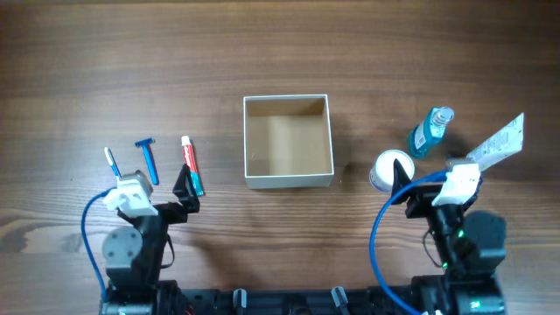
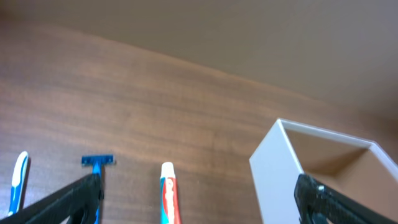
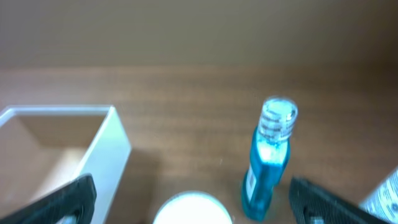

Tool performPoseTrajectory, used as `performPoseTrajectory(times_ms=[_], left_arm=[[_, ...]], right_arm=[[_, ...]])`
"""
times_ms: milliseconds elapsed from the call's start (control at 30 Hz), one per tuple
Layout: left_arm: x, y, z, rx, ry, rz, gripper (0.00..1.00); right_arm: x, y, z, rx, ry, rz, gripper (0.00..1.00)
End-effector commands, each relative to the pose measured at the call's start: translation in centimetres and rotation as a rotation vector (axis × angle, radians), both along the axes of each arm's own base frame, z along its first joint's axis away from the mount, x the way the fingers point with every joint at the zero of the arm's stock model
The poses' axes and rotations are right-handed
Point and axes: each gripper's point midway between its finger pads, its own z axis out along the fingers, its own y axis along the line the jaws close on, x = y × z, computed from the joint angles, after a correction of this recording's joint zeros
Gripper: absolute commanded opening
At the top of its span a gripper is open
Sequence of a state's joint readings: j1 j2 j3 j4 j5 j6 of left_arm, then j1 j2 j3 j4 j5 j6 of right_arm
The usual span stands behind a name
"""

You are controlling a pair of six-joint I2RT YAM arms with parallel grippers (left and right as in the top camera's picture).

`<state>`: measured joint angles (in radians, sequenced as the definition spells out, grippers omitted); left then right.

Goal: Pack container
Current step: 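Move the right gripper to the cotton-swab container and grasp it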

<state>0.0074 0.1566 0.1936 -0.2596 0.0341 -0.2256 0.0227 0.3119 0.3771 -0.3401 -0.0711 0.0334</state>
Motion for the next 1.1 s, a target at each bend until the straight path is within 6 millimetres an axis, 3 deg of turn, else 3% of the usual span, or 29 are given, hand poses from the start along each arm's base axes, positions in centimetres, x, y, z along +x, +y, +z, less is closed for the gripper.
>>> performPoseTrajectory(times_ms=[0, 100, 167, 267, 333, 467, 567, 667, 1067], left_arm=[[0.8, 0.0, 3.9, -0.041, 0.106, 0.016, 1.0], [1.7, 0.0, 4.2, -0.04, 0.292, 0.02, 1.0], [1.6, -0.1, 3.7, -0.04, 0.451, 0.018, 1.0], [1.4, -0.8, 2.7, -0.061, 0.614, -0.014, 1.0], [1.5, -1.2, 2.3, -0.074, 0.632, -0.036, 1.0], [1.5, -0.8, 2.0, -0.062, 0.644, -0.016, 1.0], [1.5, -0.8, 2.0, -0.062, 0.642, -0.015, 1.0], [1.6, -0.8, 2.1, -0.062, 0.636, -0.015, 1.0], [2.0, -0.8, 1.0, -0.063, 0.685, -0.014, 1.0]], right_arm=[[1.3, 0.7, 2.9, 0.039, 0.17, 0.027, 1.0], [2.0, 0.8, 3.3, 0.039, 0.389, 0.028, 1.0], [2.5, 1.9, 3.8, 0.066, 0.479, 0.087, 1.0], [3.3, 2.7, 2.6, 0.091, 0.569, 0.123, 1.0], [3.6, 1.0, -0.4, 0.183, 0.706, -0.07, 1.0], [3.0, -0.4, -4.8, 0.231, 0.906, -0.255, 1.0], [2.6, -0.5, -6.7, 0.235, 0.975, -0.281, 1.0], [1.9, -0.5, -10.1, 0.22, 1.069, -0.293, 1.0], [3.6, 0.9, -15.1, 0.206, 1.17, -0.334, 1.0]])
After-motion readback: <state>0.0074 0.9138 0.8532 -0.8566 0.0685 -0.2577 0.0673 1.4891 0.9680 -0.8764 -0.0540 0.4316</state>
